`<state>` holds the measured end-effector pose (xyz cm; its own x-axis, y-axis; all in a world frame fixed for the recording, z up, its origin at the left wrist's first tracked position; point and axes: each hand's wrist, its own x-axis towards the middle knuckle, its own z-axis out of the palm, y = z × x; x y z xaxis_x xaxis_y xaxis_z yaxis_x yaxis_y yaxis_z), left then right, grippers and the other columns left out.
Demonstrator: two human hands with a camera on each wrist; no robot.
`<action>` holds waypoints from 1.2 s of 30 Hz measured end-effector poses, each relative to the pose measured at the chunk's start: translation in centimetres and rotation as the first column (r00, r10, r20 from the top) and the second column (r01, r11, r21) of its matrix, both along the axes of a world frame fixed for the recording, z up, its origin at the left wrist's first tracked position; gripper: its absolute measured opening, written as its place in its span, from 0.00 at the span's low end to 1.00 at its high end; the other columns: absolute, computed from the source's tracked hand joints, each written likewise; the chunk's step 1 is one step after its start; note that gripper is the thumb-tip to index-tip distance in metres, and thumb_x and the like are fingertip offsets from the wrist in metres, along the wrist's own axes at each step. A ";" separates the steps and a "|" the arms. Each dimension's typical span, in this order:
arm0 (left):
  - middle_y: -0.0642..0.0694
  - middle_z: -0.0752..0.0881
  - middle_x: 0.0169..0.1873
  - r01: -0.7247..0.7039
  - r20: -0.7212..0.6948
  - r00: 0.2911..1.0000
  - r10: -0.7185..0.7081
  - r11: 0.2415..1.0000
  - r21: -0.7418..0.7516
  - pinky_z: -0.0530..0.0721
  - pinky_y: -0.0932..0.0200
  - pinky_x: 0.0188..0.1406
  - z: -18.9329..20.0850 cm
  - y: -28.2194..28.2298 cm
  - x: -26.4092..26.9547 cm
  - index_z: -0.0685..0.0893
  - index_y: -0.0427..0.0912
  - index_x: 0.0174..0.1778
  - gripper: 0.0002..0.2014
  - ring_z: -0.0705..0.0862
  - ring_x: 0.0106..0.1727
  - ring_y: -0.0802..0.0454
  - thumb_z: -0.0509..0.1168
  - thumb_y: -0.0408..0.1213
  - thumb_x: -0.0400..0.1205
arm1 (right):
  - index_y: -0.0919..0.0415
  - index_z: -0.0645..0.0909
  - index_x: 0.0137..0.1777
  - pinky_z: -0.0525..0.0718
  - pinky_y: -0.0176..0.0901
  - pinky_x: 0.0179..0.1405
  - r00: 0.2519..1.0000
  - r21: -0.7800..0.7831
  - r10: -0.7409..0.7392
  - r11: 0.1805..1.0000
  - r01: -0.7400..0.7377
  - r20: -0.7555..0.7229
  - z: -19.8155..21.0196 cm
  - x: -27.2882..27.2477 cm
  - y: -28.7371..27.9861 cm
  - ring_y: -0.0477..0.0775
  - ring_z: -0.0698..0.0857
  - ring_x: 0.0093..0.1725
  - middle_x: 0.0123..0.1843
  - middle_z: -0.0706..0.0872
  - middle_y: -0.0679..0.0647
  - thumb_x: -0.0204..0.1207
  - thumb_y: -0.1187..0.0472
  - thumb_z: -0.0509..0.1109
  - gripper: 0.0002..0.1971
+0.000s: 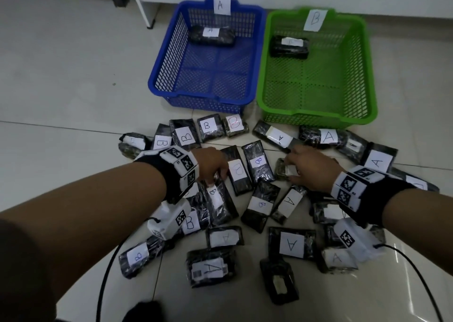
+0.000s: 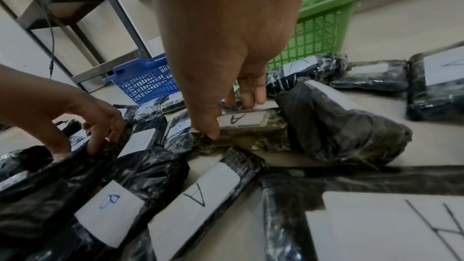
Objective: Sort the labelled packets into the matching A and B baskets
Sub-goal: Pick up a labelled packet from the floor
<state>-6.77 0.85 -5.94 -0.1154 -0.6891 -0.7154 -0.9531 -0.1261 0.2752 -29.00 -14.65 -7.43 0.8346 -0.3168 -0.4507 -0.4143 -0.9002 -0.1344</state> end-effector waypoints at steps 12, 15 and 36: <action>0.54 0.80 0.36 -0.321 -0.172 0.929 0.328 0.945 0.066 0.78 0.59 0.45 1.8 0.5 1.5 0.79 0.47 0.40 0.11 0.78 0.41 0.54 0.76 0.35 0.72 | 0.60 0.69 0.53 0.69 0.46 0.46 0.999 -0.031 0.054 0.998 -0.054 -0.010 0.4 0.4 0.1 0.60 0.75 0.54 0.51 0.73 0.57 0.68 0.49 0.75 0.23; 0.51 0.82 0.37 -0.450 -0.253 0.832 0.493 0.868 0.212 0.81 0.60 0.37 2.6 0.3 2.4 0.77 0.49 0.40 0.11 0.79 0.36 0.55 0.74 0.34 0.74 | 0.57 0.64 0.47 0.71 0.47 0.39 0.995 0.033 -0.021 0.999 0.018 0.093 0.9 0.6 -0.2 0.58 0.76 0.40 0.41 0.70 0.51 0.67 0.49 0.75 0.23; 0.42 0.83 0.53 -0.824 -0.589 0.566 0.576 0.410 -0.391 0.76 0.60 0.47 2.9 -16.3 -2.9 0.79 0.38 0.57 0.12 0.81 0.52 0.49 0.68 0.36 0.80 | 0.45 0.67 0.47 0.84 0.66 0.52 -0.261 0.933 -0.912 0.248 0.262 0.316 8.8 -1.6 -8.7 0.59 0.87 0.44 0.46 0.84 0.57 0.69 0.61 0.78 0.20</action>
<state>-9.70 -15.49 -3.01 0.4912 -0.8547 -0.1680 -0.4314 -0.4063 0.8055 -30.59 -23.31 1.33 0.1179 -0.9868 -0.1107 -0.0031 0.1111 -0.9938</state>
